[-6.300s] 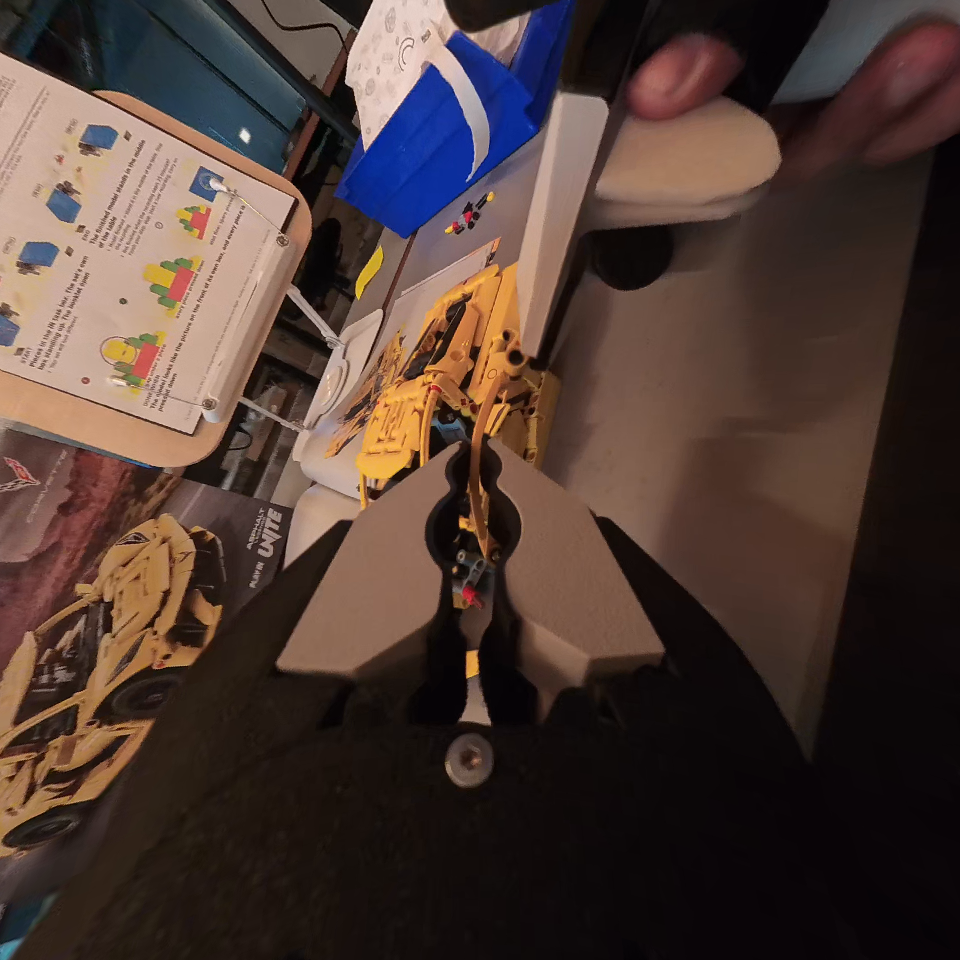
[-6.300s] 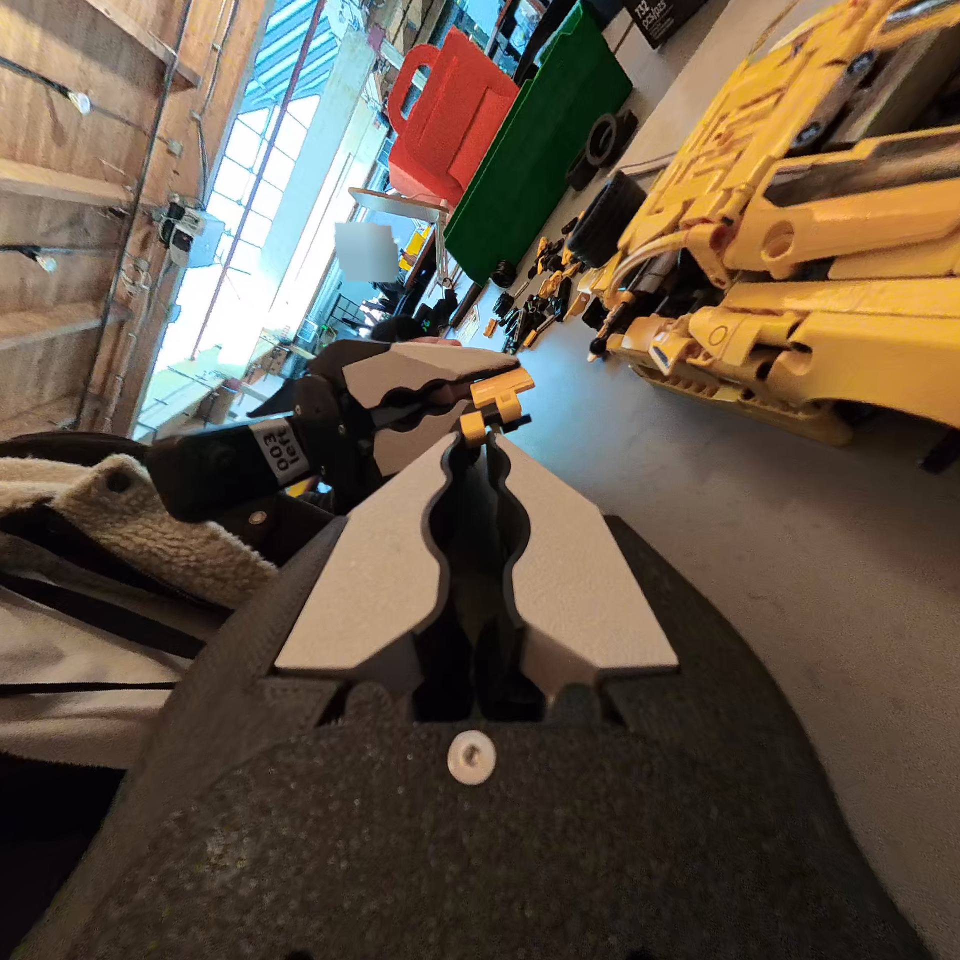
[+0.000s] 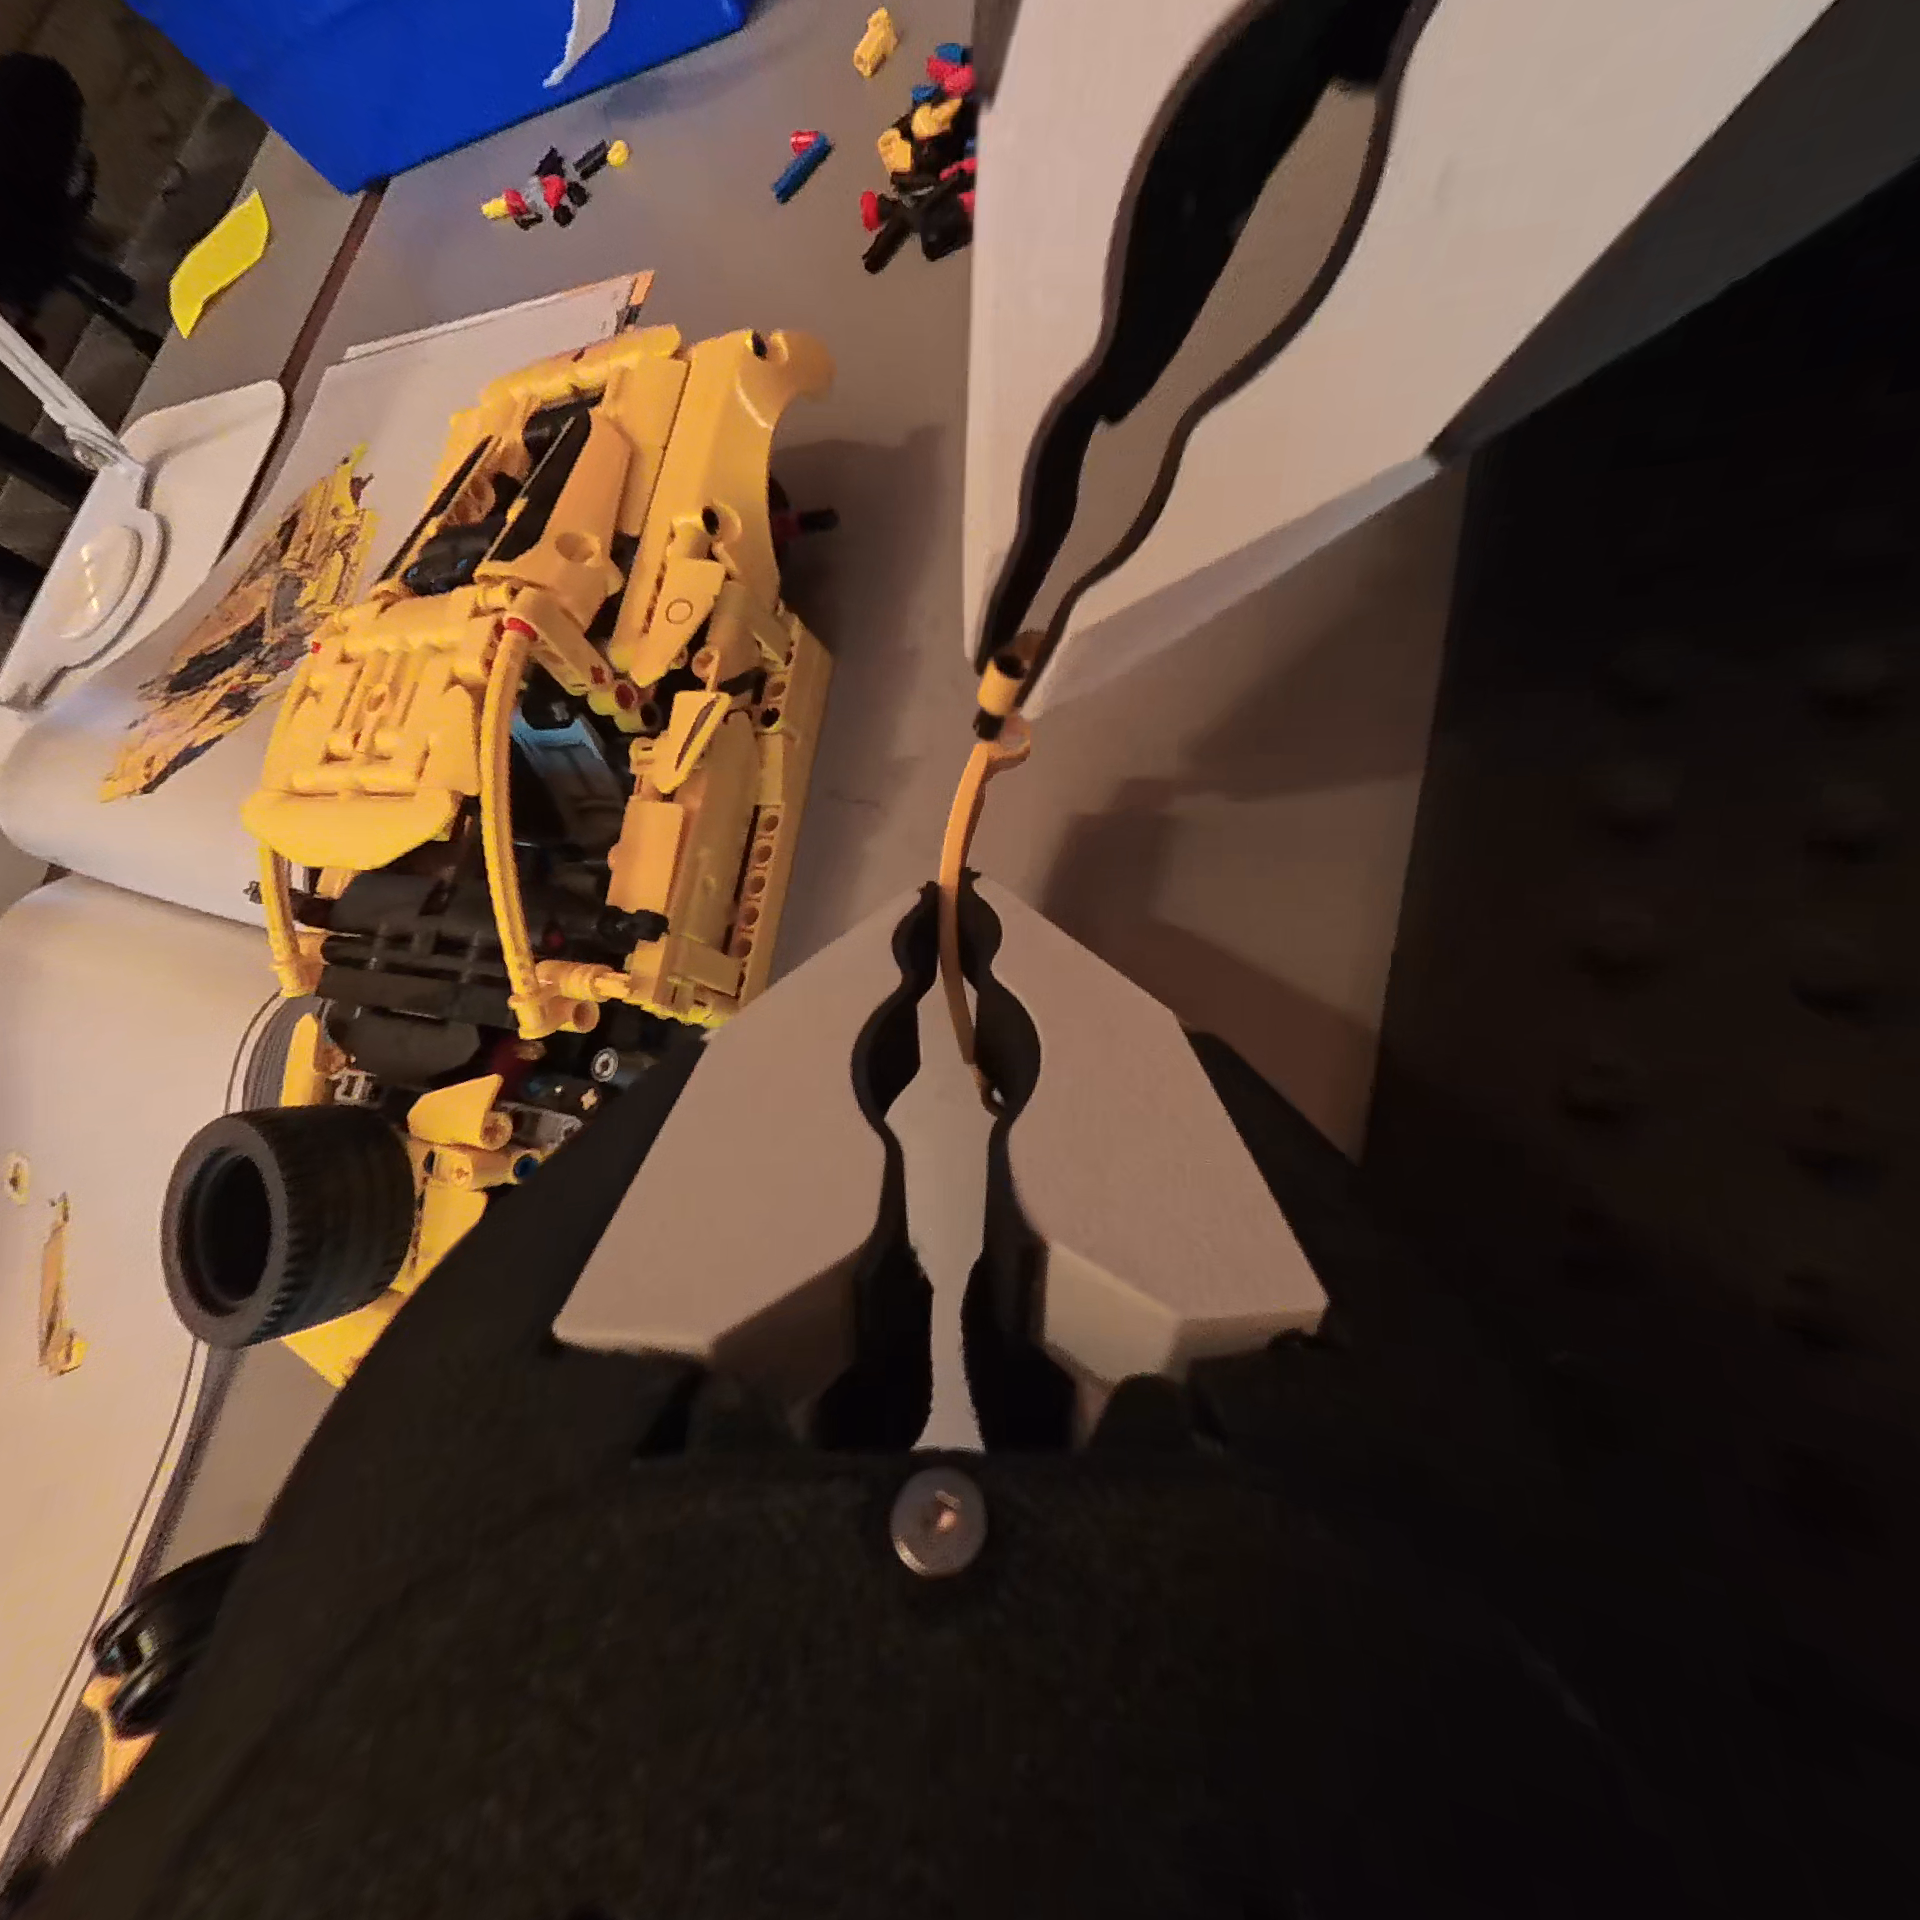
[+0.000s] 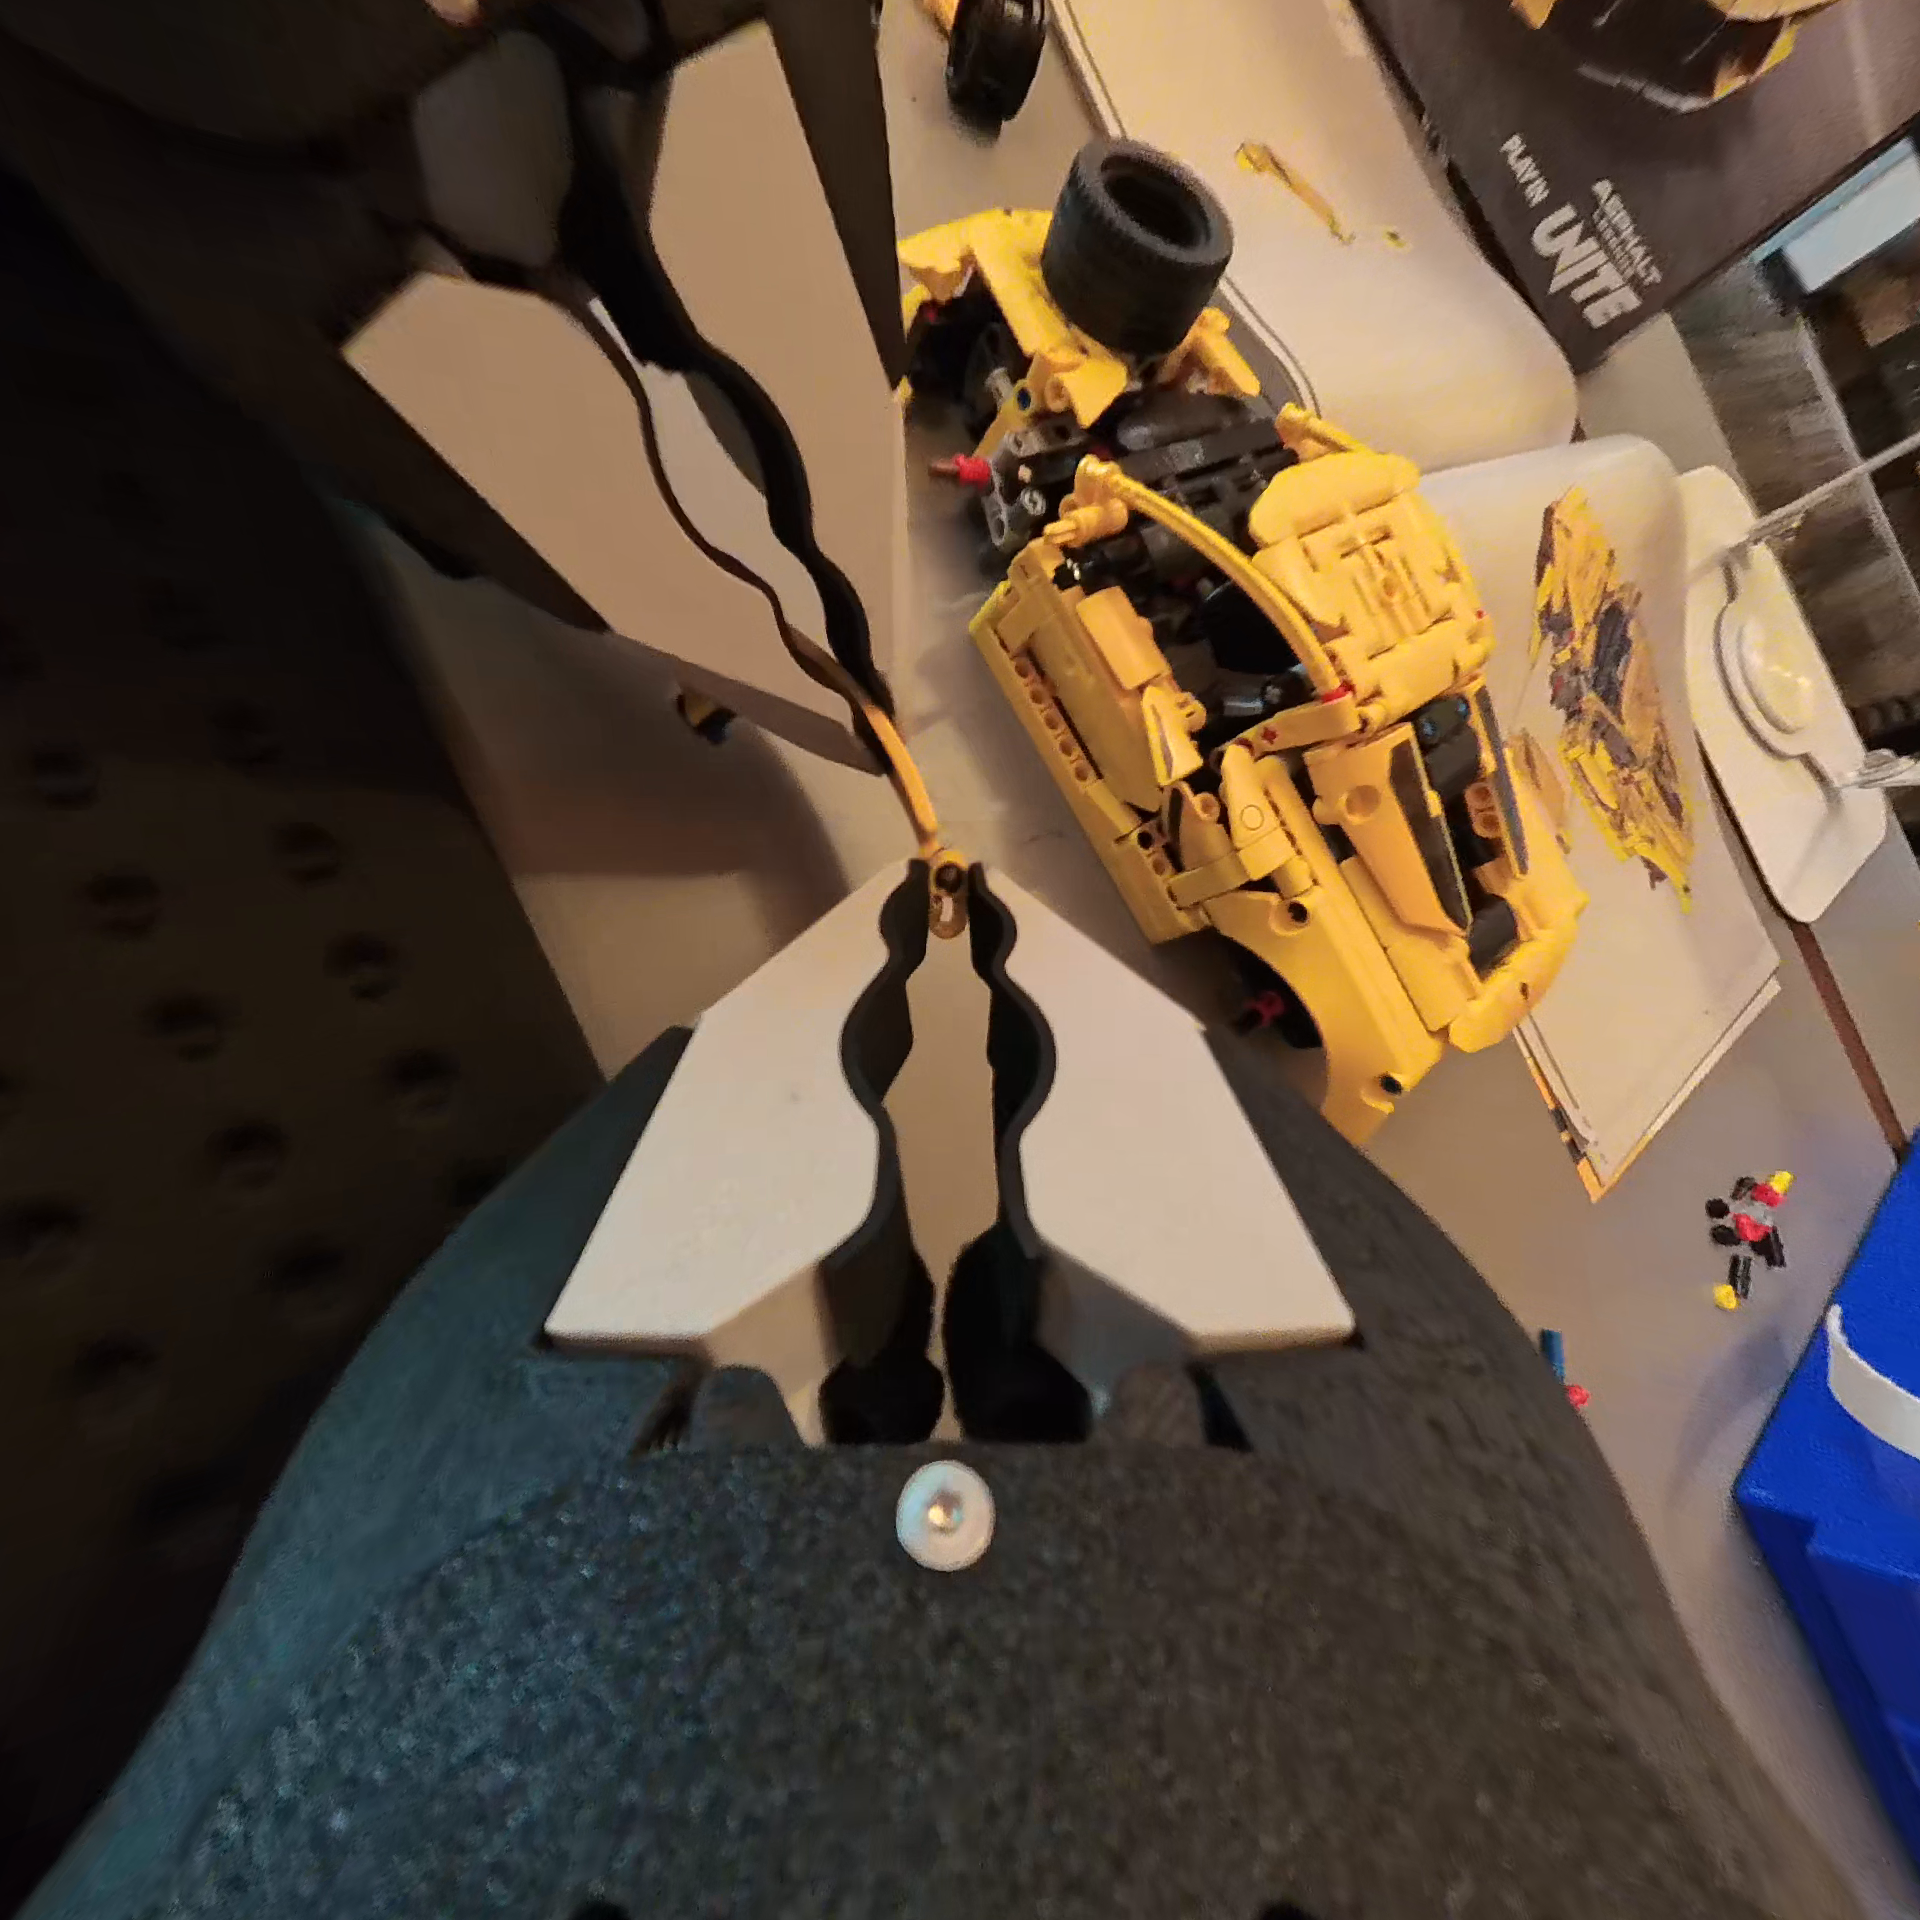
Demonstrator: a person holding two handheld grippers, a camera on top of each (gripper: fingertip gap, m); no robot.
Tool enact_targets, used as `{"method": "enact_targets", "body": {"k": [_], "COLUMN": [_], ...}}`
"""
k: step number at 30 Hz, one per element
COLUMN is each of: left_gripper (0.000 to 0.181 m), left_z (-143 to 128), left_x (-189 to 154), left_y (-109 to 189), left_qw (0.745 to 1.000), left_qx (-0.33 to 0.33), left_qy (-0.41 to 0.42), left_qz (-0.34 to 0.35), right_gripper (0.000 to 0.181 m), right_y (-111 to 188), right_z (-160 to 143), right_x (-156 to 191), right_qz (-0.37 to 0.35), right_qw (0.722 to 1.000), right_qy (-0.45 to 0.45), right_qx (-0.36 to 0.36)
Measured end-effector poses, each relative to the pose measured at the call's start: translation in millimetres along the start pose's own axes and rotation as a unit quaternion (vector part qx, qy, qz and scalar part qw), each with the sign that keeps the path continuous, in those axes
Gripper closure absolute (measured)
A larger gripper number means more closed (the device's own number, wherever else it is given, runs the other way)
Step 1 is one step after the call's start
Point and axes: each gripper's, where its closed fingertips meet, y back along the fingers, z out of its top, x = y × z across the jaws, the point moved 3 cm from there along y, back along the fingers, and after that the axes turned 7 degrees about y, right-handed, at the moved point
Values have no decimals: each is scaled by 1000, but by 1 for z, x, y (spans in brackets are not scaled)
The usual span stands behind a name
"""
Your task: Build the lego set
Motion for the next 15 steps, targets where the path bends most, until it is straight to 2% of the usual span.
{"method": "enact_targets", "body": {"k": [15], "left_gripper": [179], "left_z": [-4], "left_x": [2], "left_y": [-3], "left_qw": [999], "left_qx": [22], "left_qy": [-17], "left_qz": [25], "right_gripper": [175], "right_y": [-6], "right_z": [-4], "right_x": [4], "right_qz": [3], "right_qw": [1000], "right_qy": [11], "right_qx": [11]}}
